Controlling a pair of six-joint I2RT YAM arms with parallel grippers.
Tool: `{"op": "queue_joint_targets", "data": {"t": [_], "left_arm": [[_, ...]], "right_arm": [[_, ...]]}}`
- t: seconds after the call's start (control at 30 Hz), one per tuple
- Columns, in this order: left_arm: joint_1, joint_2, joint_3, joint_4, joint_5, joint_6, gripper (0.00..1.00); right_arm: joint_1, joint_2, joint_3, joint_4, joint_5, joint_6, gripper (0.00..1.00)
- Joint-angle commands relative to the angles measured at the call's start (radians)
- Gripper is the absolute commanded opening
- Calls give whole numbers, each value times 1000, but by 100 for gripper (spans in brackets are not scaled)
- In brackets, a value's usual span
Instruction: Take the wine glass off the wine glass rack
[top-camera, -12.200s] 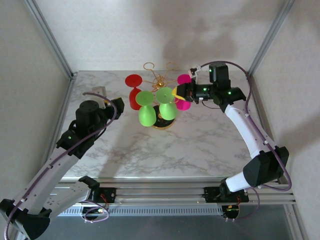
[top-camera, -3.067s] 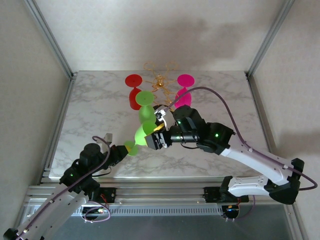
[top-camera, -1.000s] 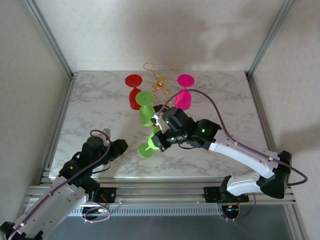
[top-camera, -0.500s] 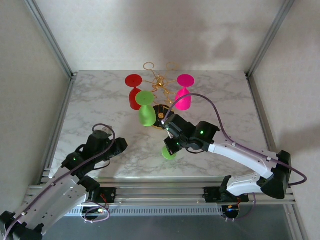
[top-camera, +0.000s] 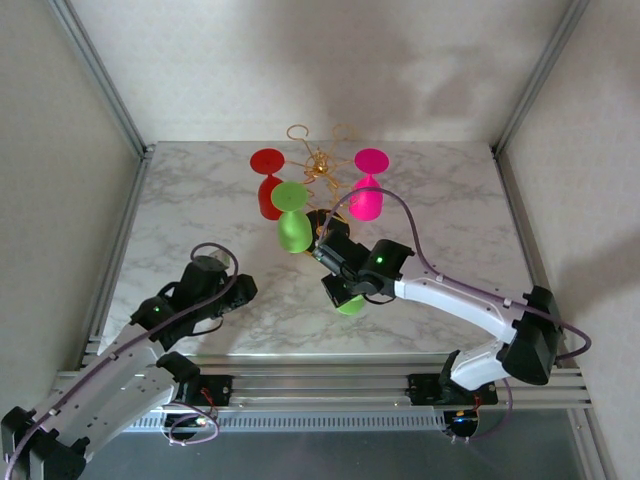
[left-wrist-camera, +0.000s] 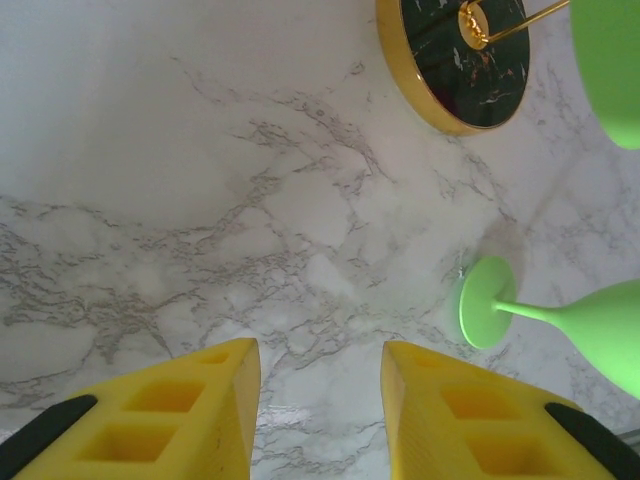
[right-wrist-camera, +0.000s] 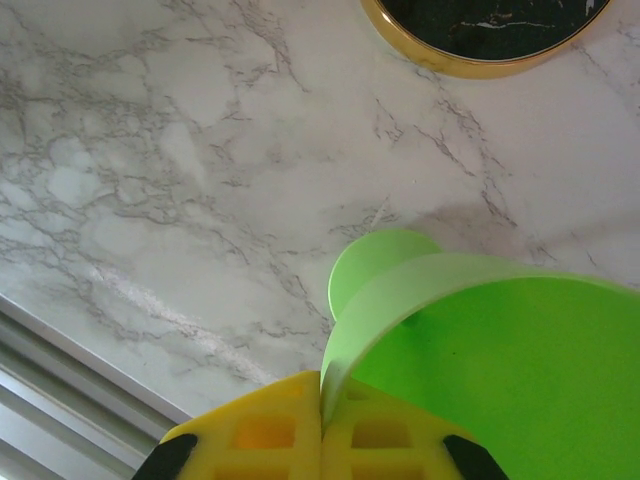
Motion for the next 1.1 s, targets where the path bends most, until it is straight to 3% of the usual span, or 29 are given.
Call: {"op": "queue_joint_targets", "data": {"t": [0.0, 0.6, 1.07], "left_arm": [[-9, -1, 22, 32, -21, 21, 36], [-10, -4, 22, 48, -16, 13, 37], [-10, -24, 9, 55, -12, 6, 37]], "right_arm": [[5, 6, 40, -22, 35, -6, 0], [2, 41, 38, 30, -37, -4, 0], [2, 18, 29, 42, -35, 5, 25]]}}
